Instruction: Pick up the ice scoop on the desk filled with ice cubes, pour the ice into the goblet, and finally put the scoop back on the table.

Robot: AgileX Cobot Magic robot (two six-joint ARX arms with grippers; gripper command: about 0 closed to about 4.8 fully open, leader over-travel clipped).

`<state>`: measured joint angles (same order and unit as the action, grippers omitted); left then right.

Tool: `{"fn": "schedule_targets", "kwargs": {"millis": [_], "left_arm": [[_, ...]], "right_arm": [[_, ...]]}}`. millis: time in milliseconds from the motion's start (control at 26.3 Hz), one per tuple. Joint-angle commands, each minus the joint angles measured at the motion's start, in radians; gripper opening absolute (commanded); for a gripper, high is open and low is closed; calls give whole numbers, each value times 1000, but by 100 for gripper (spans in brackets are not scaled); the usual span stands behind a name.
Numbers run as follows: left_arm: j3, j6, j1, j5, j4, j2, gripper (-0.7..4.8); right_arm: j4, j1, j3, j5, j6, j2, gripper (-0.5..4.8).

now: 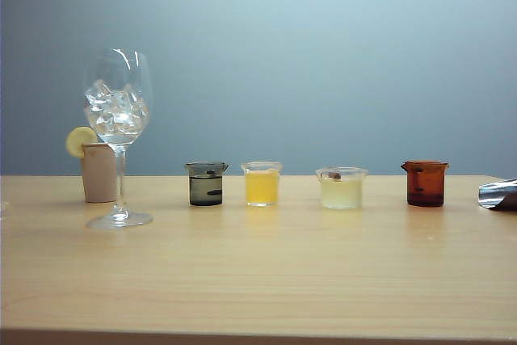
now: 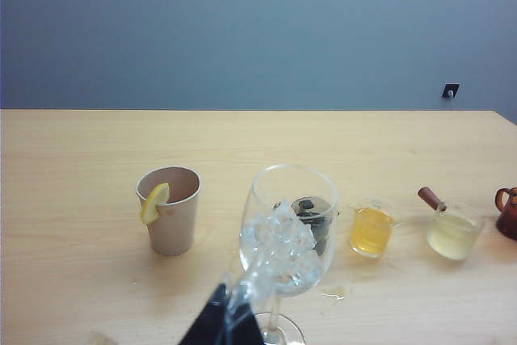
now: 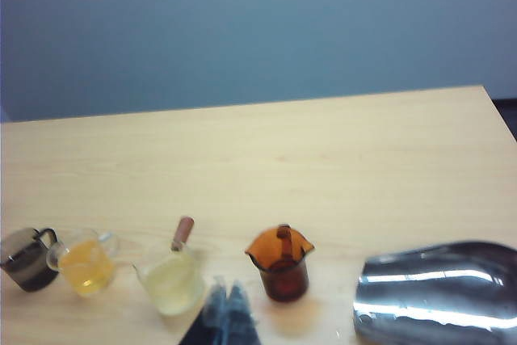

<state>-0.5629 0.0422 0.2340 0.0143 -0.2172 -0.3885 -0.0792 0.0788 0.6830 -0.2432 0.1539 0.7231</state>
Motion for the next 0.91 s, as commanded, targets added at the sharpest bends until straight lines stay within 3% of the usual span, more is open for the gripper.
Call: {"fn": "schedule_targets", "kwargs": {"millis": [38, 114, 190, 494, 684, 912], "left_arm": [[50, -8, 1, -28, 48, 8, -5], [84, -8, 1, -44, 83, 8, -5], [161, -8, 1, -57, 209, 15, -5], [273, -8, 2, -56, 311, 15, -5], [333, 0, 2, -34, 446, 15, -5], [346, -1, 2, 37, 453, 15, -5]], "right_arm": [[5, 0, 0, -2, -5, -3, -2], [7, 0, -1, 8, -20, -2, -1], [26, 0, -1, 23, -84, -5, -2], [-24, 0, -1, 4, -42, -1, 0], [-25, 1, -1, 5, -42, -2, 0], [-25, 1, -1, 5, -42, -1, 0]]}}
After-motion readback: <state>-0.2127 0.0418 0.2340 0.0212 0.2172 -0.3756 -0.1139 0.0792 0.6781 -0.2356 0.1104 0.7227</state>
